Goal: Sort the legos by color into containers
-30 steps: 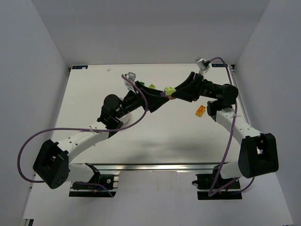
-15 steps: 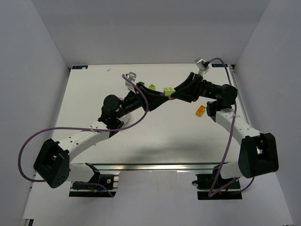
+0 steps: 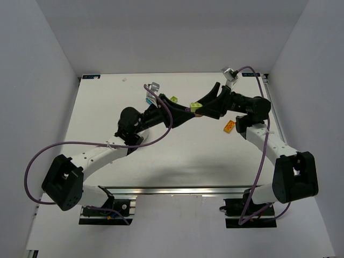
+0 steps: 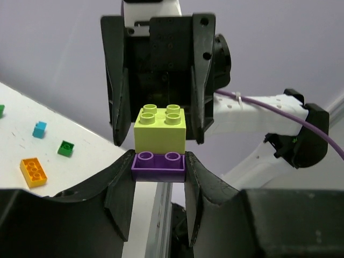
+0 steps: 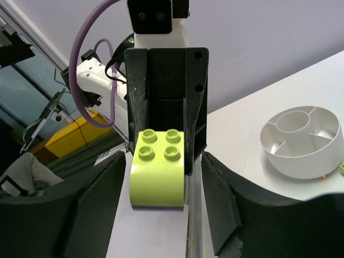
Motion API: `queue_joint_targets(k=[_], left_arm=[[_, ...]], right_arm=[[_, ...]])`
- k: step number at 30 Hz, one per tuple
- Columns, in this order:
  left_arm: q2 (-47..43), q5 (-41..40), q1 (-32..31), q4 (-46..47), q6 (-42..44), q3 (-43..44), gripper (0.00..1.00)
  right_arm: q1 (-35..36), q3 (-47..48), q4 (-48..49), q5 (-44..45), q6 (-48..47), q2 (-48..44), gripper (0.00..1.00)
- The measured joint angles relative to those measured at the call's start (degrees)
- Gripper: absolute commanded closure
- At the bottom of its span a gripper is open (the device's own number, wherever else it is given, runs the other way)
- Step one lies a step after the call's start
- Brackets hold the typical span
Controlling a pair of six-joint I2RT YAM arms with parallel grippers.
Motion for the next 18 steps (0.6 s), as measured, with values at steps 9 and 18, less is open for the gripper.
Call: queue_joint_targets(k=[9,18], left_arm=[[-0.3,1.3,-0.1,-3.2,1.9,0.0,1.00],[-1.0,0.9,0.0,-6.0,3.1,0.0,1.00]], right_arm=[[0.0,0.6,-0.4,-1.8,0.6,1.0,0.46],[0.3,1.7,-9.5,-2.6,-8.0,-0.5,0.84]])
